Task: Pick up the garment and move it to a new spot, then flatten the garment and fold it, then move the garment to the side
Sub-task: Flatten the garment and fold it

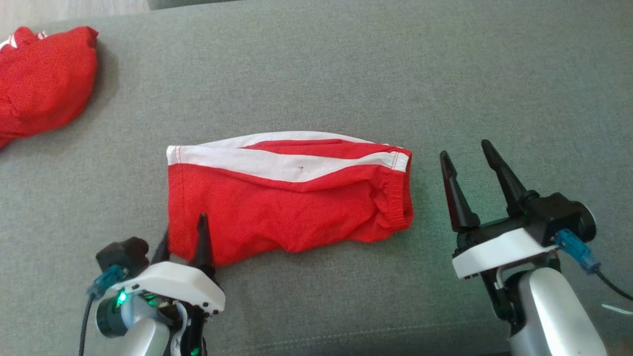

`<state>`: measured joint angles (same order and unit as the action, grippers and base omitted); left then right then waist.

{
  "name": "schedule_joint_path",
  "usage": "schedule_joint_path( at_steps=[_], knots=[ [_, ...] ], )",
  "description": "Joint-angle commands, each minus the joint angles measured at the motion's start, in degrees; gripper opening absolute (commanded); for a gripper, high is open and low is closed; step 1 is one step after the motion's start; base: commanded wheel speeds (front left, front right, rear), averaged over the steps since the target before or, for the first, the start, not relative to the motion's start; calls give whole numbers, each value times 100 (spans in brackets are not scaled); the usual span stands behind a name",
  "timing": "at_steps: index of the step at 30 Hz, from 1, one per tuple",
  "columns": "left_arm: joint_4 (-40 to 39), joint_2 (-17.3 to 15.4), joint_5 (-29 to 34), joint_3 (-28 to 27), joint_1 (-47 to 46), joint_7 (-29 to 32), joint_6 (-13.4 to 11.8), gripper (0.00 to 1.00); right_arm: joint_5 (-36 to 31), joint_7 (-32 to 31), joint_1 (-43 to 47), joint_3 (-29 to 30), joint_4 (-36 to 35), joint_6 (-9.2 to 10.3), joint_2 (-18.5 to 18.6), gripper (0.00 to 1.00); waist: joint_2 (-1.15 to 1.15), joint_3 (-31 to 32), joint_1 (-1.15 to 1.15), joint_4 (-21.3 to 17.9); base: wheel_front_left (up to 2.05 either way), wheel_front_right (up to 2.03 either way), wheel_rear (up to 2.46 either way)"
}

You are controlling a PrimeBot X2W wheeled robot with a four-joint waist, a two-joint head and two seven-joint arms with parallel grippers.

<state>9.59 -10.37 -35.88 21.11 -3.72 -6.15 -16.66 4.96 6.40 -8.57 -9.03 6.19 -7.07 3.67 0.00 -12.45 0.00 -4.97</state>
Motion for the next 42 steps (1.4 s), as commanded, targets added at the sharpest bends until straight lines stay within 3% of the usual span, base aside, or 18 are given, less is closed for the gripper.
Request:
schedule_joint_path(
  at_steps=[1, 8, 19, 42],
  knots=[
    [-171, -42, 42, -242, -127, -97, -15, 100, -25, -29, -15, -91, -192, -42, 0, 100, 0, 27, 0, 8, 0, 0, 0],
    [-423, -215, 354, -390, -188, -653, -30, 100, 19, -369, -1, 47, -126, -42, 44, 100, 0, 219, 0, 75, 0, 0, 0],
    [-1222, -330, 954, -462, 207, -870, -91, 100, 696, -1331, -184, -556, 404, -42, 262, 100, 0, 418, 0, 240, 0, 0, 0],
    [-1413, 178, 1438, -837, 352, -884, 276, 100, 1795, -2469, -1506, -789, 2503, -42, 406, 100, 0, 342, 0, 644, 0, 0, 0]
  ],
)
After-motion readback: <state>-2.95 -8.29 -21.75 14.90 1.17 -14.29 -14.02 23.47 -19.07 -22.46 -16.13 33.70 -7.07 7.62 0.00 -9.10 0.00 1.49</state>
